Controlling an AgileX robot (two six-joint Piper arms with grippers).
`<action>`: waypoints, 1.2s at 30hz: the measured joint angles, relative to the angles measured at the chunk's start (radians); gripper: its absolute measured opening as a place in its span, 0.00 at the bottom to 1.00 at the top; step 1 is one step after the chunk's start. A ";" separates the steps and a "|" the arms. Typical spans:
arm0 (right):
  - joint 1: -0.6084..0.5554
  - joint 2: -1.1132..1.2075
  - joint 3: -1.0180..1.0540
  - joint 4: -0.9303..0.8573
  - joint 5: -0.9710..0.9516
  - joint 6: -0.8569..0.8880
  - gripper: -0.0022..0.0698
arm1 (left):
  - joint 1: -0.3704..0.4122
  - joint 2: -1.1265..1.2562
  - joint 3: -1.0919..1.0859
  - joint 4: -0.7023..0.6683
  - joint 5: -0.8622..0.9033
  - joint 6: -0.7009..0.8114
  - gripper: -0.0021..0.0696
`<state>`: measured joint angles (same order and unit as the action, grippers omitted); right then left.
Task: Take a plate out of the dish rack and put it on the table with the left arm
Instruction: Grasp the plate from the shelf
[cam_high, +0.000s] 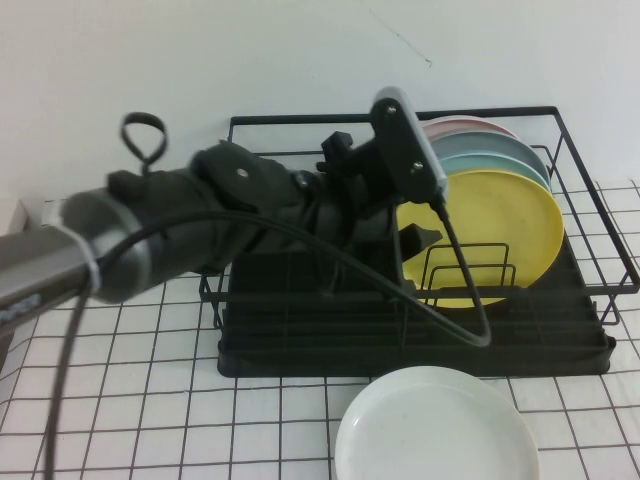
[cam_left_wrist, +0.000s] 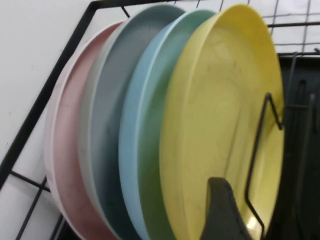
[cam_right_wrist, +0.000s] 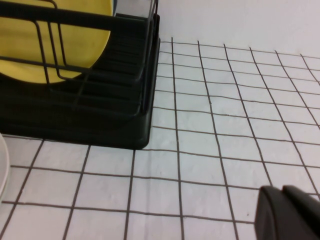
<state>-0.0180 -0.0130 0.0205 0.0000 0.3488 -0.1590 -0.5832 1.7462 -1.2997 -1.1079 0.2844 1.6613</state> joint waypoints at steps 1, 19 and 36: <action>0.000 0.000 0.000 0.000 0.000 0.000 0.02 | -0.007 0.018 -0.008 -0.002 -0.016 0.007 0.55; 0.000 0.000 0.000 0.000 0.000 0.000 0.02 | -0.028 0.121 -0.095 -0.172 -0.119 0.045 0.48; 0.000 0.000 0.000 0.000 0.000 0.000 0.02 | -0.028 0.109 -0.103 -0.229 0.069 0.071 0.38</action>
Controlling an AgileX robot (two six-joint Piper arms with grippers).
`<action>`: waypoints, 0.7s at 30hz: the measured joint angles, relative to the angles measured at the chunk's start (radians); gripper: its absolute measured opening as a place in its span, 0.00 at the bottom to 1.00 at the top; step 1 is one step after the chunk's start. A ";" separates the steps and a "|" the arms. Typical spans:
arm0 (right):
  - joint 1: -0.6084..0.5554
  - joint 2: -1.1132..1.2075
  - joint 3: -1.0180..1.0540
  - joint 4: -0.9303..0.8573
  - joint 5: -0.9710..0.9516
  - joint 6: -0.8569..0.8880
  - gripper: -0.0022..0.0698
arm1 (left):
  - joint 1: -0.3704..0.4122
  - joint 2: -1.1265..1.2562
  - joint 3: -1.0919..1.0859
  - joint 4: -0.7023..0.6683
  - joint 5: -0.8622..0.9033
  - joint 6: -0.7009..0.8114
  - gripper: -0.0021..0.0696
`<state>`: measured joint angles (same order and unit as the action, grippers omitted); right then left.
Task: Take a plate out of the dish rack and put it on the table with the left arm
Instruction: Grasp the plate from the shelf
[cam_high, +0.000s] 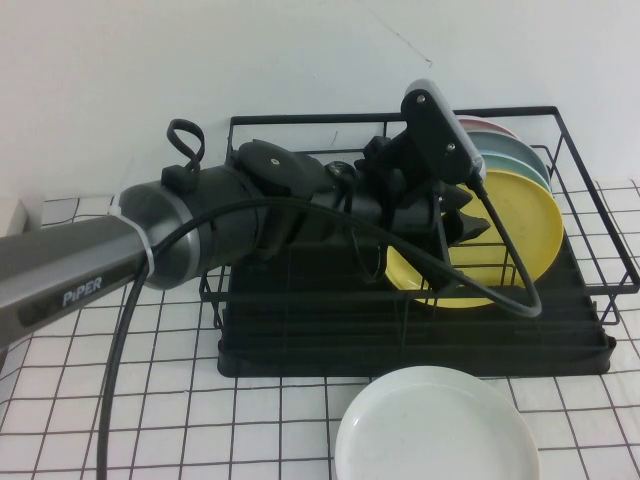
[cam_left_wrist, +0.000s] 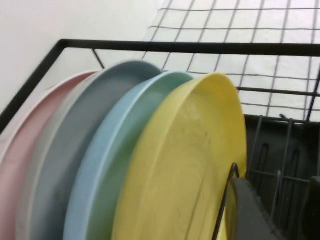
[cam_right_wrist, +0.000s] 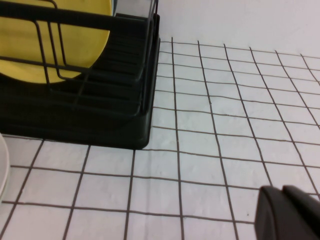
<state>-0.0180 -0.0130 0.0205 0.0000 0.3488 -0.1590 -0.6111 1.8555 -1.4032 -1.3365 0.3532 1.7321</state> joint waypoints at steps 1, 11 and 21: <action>0.000 0.000 0.000 0.000 0.000 0.000 0.02 | 0.000 0.000 0.000 0.000 0.008 0.002 0.36; 0.000 0.000 0.000 0.000 0.000 0.000 0.02 | 0.000 0.000 0.000 -0.006 -0.139 0.078 0.34; 0.000 0.000 0.000 0.000 0.000 0.000 0.02 | 0.000 0.000 0.000 -0.016 -0.185 0.145 0.43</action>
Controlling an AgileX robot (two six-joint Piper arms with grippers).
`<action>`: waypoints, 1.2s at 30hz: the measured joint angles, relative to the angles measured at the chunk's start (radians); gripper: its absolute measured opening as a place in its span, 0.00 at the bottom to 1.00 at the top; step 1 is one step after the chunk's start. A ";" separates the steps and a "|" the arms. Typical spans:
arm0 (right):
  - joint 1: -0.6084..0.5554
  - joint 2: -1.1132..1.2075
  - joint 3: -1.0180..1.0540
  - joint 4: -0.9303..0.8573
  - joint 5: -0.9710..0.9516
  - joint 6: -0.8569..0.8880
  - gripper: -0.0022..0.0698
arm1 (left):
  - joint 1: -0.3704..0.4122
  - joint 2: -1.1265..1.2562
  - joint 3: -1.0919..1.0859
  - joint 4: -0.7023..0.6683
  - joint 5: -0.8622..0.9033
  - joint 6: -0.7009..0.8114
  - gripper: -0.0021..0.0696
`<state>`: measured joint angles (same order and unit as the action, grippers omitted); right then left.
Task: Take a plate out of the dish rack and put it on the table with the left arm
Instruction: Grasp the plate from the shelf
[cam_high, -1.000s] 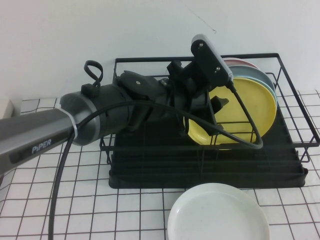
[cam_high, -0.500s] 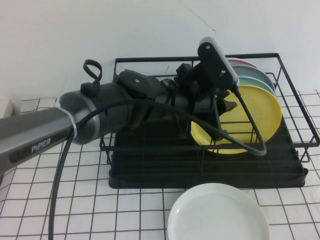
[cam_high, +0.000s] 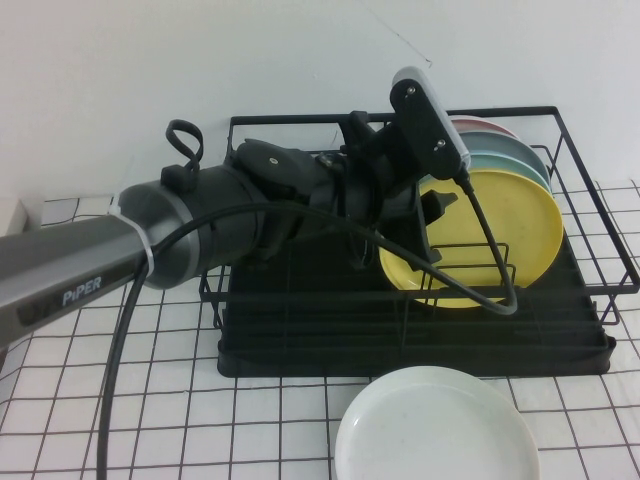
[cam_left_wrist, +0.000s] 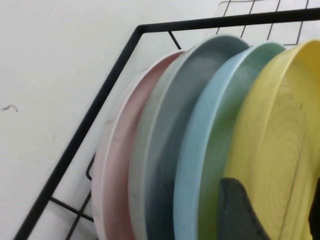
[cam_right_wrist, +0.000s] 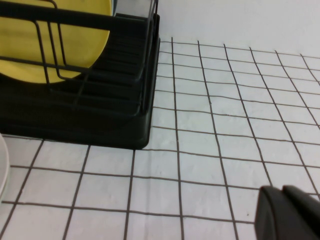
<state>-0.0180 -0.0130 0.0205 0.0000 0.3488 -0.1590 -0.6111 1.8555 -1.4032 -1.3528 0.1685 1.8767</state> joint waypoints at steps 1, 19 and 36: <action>0.000 0.000 0.000 0.000 0.000 0.000 0.02 | 0.000 0.000 0.000 -0.002 -0.001 0.013 0.44; 0.000 0.000 0.000 0.000 0.000 0.000 0.02 | 0.000 0.055 -0.001 -0.017 -0.101 0.077 0.23; 0.000 0.000 0.000 0.000 0.000 0.000 0.02 | -0.034 -0.071 -0.035 -0.023 -0.180 0.081 0.06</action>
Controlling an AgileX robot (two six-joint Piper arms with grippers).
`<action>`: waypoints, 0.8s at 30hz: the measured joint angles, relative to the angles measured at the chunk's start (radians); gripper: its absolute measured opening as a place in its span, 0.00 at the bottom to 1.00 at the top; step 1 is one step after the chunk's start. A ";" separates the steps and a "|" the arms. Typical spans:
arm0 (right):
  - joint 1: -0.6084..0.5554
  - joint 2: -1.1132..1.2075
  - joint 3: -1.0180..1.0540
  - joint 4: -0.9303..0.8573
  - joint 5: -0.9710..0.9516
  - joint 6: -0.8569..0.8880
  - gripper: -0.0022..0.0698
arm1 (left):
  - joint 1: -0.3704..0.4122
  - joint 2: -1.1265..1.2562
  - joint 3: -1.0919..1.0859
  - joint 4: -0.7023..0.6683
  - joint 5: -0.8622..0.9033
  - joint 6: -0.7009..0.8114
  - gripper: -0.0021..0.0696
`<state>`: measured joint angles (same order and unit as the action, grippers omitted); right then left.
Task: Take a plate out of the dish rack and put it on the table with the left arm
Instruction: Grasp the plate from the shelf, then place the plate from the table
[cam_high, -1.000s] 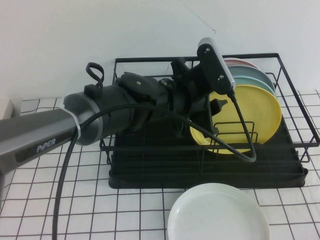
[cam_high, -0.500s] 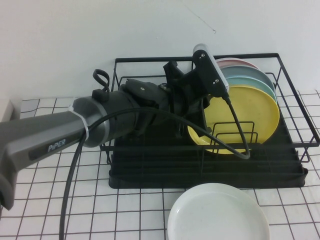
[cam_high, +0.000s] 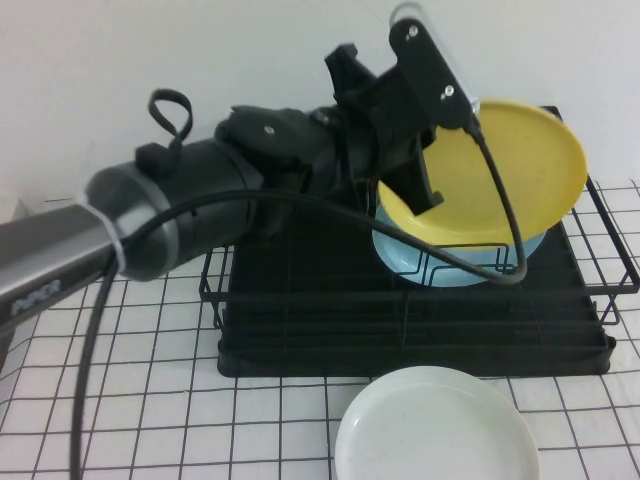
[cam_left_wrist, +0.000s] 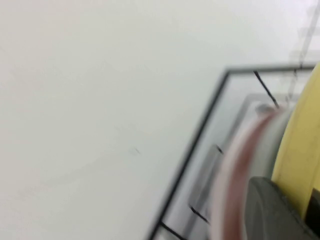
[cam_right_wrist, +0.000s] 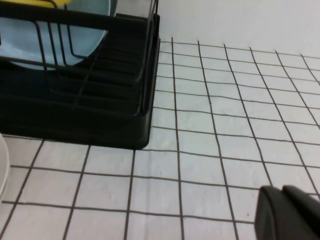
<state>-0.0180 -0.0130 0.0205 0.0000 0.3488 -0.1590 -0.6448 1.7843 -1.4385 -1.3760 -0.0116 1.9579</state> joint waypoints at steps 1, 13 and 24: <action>0.000 0.000 0.000 0.000 0.000 0.000 0.02 | -0.002 -0.022 -0.007 -0.004 0.000 0.002 0.05; 0.000 0.000 0.000 0.000 0.000 0.000 0.02 | -0.004 -0.215 -0.017 -0.319 -0.001 0.004 0.04; 0.000 0.000 0.000 0.000 0.000 0.000 0.02 | -0.004 -0.239 0.157 -0.348 0.190 -0.238 0.04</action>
<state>-0.0180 -0.0130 0.0205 0.0000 0.3488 -0.1590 -0.6486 1.5451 -1.2817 -1.7241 0.1786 1.7196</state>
